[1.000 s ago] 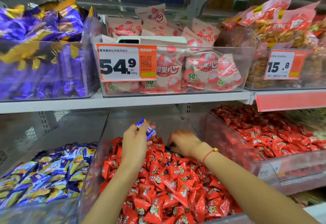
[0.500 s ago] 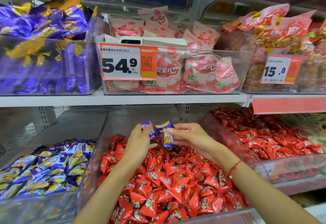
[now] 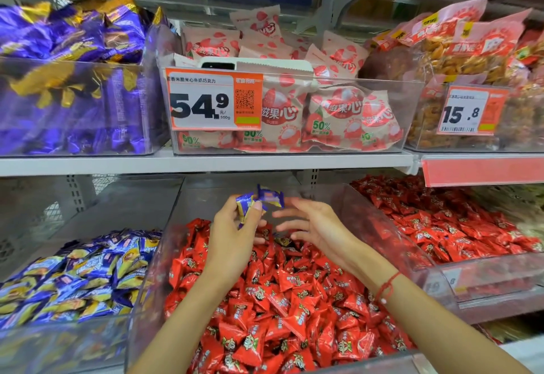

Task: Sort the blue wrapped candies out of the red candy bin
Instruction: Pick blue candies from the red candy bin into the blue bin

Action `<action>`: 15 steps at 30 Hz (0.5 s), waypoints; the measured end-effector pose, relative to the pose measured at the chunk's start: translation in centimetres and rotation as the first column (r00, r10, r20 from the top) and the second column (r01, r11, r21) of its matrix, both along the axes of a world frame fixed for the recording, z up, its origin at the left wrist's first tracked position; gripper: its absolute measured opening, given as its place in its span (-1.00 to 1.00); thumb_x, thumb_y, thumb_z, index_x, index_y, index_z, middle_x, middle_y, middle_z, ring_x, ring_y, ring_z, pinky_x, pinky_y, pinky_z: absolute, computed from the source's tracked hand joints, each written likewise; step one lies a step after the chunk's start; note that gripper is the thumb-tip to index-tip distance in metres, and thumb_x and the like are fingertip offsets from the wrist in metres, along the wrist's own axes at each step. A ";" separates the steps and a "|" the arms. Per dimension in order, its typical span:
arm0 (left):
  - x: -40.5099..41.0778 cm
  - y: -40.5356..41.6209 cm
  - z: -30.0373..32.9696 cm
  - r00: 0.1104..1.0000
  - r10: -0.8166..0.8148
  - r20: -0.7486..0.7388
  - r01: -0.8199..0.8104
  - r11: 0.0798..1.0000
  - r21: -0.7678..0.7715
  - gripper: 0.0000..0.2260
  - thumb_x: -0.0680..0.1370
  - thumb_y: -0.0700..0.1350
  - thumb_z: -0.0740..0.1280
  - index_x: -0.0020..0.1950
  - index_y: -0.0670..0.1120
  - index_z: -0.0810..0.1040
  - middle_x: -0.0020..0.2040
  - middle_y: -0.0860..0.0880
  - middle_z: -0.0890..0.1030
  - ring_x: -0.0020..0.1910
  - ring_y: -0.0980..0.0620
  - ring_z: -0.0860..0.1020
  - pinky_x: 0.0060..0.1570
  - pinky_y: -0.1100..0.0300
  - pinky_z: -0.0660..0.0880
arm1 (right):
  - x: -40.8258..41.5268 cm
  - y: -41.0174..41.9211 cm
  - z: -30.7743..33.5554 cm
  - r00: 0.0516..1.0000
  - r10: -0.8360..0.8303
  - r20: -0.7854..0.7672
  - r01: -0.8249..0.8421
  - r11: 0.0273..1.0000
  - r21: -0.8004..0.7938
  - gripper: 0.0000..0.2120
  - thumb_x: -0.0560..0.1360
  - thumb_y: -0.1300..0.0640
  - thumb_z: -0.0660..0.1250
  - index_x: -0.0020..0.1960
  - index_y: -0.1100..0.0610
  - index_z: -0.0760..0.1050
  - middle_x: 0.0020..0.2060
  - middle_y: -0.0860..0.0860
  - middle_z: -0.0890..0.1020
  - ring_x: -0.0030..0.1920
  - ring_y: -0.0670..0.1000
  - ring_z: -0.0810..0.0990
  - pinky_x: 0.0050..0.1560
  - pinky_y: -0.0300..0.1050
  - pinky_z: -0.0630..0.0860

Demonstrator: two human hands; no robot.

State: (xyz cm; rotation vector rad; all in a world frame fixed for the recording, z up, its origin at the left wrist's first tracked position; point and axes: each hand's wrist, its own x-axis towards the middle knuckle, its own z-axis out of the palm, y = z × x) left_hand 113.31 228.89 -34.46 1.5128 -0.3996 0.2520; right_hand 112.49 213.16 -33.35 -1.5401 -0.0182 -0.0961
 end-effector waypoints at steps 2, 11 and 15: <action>0.1 0.1 0.0 1.000 -0.010 -0.002 0.010 0.999 0.054 -0.93 0.60 -0.14 0.28 -0.04 0.03 0.52 -0.13 0.04 0.64 -0.24 0.23 0.63 -0.36 0.27 0.56 | 1.0 -0.6 -0.5 0.998 -0.061 0.003 0.060 0.966 -0.253 -0.76 0.65 0.19 0.13 0.20 0.26 0.49 -0.10 0.12 0.65 -0.41 -0.12 0.63 -0.42 -0.34 0.49; 1.3 0.6 -0.5 0.988 0.156 -0.005 -0.150 0.958 0.245 -0.88 0.60 -0.05 0.28 -0.14 0.09 0.50 -0.21 0.07 0.64 -0.17 -0.04 0.65 -0.12 -0.19 0.57 | 5.7 -1.4 -3.0 0.995 -0.101 -0.018 0.008 0.258 -0.966 -0.65 0.51 0.15 0.25 0.28 0.00 0.51 0.20 0.02 0.60 0.22 0.09 0.54 0.21 -0.09 0.48; 1.5 0.5 -0.6 0.989 0.145 -0.005 -0.139 0.959 0.248 -0.89 0.60 -0.04 0.29 -0.13 0.10 0.51 -0.19 0.07 0.65 -0.14 0.01 0.64 -0.09 -0.18 0.57 | 6.4 -0.5 -4.4 0.995 -0.057 -0.080 -0.078 0.026 -0.997 -0.69 0.52 0.05 0.30 0.25 0.05 0.54 0.23 0.09 0.58 0.23 0.12 0.53 0.15 -0.10 0.47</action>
